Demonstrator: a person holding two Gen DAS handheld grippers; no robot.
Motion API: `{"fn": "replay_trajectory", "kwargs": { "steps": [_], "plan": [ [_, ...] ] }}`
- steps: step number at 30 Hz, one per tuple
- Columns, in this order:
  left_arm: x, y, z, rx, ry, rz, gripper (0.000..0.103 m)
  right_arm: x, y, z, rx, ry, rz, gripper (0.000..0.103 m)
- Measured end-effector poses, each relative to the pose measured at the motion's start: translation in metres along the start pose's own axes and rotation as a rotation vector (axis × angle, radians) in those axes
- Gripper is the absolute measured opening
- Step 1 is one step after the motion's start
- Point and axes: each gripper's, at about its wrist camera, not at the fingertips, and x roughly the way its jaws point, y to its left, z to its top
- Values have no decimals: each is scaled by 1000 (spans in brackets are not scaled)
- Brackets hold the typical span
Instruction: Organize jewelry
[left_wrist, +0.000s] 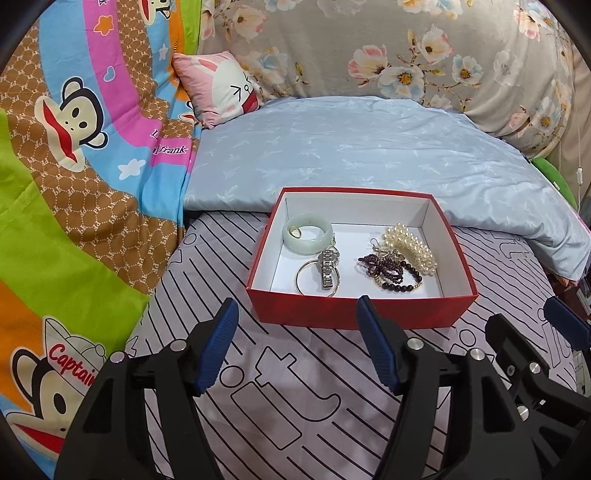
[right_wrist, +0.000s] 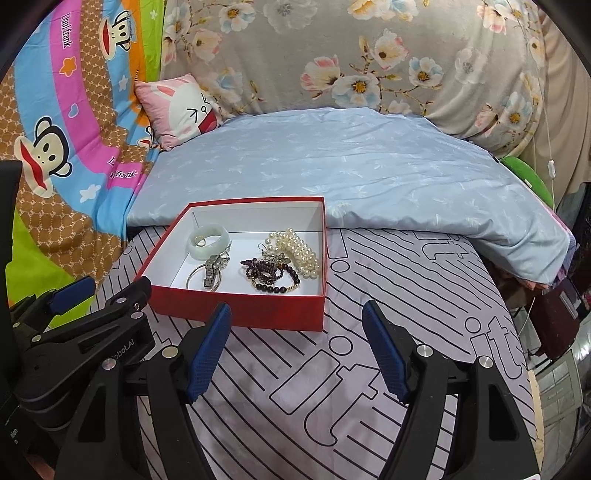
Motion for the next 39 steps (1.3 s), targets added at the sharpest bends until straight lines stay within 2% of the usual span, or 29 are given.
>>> {"fn": "replay_trajectory", "kwargs": {
  "steps": [39],
  "plan": [
    [-7, -1, -6, -3, -6, 27, 64, -1, -1, -4, 11, 4, -1, 72]
  ]
}}
